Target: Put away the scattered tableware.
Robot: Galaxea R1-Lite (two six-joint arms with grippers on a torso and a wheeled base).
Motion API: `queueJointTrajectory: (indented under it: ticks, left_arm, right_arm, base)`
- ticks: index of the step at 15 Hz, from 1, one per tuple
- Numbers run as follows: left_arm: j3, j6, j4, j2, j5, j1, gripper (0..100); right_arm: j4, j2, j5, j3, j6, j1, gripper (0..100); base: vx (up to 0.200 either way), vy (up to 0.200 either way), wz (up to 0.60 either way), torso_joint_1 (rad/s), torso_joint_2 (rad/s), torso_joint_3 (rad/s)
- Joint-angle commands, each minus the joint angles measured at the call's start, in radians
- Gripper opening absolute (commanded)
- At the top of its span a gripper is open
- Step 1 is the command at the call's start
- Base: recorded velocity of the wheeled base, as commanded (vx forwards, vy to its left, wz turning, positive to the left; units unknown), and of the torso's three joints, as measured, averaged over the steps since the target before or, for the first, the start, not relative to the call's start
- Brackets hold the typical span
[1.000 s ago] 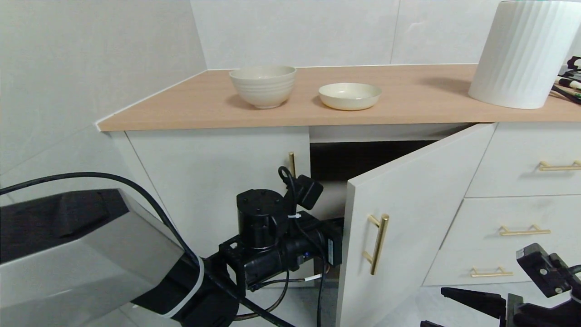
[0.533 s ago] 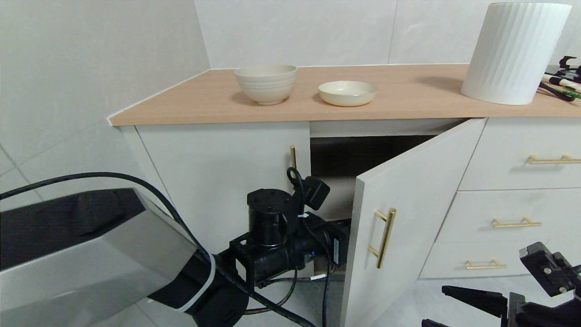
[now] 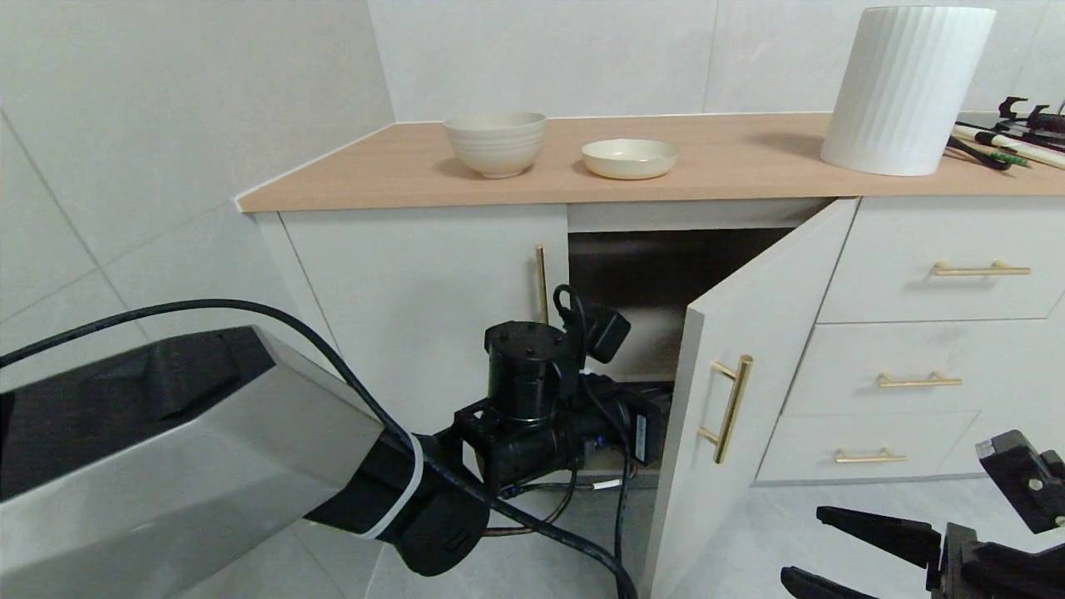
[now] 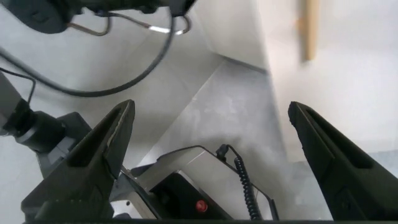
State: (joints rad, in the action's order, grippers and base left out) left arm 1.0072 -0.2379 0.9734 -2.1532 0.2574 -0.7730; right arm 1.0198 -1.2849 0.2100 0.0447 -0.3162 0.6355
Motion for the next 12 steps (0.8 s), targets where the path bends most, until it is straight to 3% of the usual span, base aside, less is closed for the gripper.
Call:
queueJointTrajectory:
  ticks: [1,6,9,12]
  left_arm:
    - [0.048,0.0,-0.009,-0.043,0.0,-0.015,0]
    - [0.122,-0.001,-0.047,-0.086,-0.001,-0.015,0]
    - [0.217,0.0,-0.101,-0.129,-0.001,-0.038,0]
    - [0.241,-0.001,-0.101,-0.114,-0.004,-0.118,0]
  right_arm:
    - [0.0,0.012,0.0,0.003,0.0,-0.002,100]
    - [0.0,0.022,0.0,0.02,0.0,-0.002,100]
    - [-0.001,0.07,0.0,0.08,0.0,-0.005,100]
    - [-0.106,0.2,0.0,0.219,0.0,-0.085,100]
  base:
    - [0.0,0.0,0.0,0.0,0.0,0.0]
    - [0.0,0.0,0.0,0.0,0.0,0.0]
    - [0.0,0.0,0.0,0.0,0.0,0.0]
    - [0.0,0.0,0.0,0.0,0.0,0.0]
